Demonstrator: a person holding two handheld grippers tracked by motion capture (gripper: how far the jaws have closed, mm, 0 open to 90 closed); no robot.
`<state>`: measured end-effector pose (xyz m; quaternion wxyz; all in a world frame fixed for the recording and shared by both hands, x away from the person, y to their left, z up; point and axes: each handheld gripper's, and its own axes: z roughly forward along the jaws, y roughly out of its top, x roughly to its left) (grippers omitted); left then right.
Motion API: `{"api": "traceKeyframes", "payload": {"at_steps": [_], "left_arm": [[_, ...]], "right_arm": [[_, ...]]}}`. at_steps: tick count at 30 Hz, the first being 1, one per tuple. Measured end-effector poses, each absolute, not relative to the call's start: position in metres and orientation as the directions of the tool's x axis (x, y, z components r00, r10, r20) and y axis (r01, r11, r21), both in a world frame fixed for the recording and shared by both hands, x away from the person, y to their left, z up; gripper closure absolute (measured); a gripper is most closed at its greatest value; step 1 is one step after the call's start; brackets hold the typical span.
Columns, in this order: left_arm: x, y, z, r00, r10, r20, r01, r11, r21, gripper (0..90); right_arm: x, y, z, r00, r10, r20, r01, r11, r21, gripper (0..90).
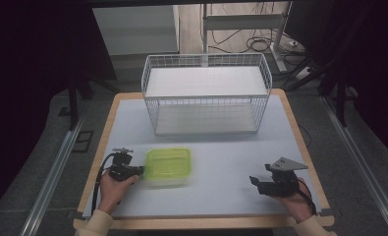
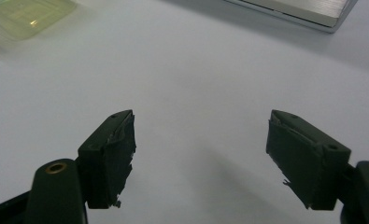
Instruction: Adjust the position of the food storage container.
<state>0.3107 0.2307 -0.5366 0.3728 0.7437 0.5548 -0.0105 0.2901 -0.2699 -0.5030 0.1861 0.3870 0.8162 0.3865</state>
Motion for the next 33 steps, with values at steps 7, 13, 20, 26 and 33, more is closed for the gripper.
{"api": "traceKeyframes", "payload": {"at_steps": [7,13,20,26,33], "left_arm": [[0.312,0.214,-0.534,0.406,0.803,-0.436,0.829,-0.123,0.545,90.0],[0.315,0.198,-0.533,0.424,0.796,-0.432,0.826,-0.144,0.545,90.0],[0.325,0.176,-0.533,0.441,0.787,-0.43,0.819,-0.157,0.553,90.0],[0.332,0.163,-0.534,0.45,0.787,-0.421,0.817,-0.174,0.549,90.0],[0.335,0.144,-0.53,0.47,0.776,-0.421,0.807,-0.186,0.56,90.0]], "right_arm": [[0.29,-0.268,-0.503,-0.633,0.774,-0.005,0.487,0.402,0.775,24.0],[0.29,-0.268,-0.503,-0.633,0.774,-0.003,0.487,0.401,0.776,24.0],[0.289,-0.268,-0.502,-0.635,0.772,-0.004,0.484,0.403,0.777,24.0],[0.29,-0.269,-0.502,-0.634,0.774,-0.002,0.486,0.4,0.777,24.0],[0.289,-0.268,-0.502,-0.636,0.771,-0.002,0.485,0.402,0.777,24.0]]}}
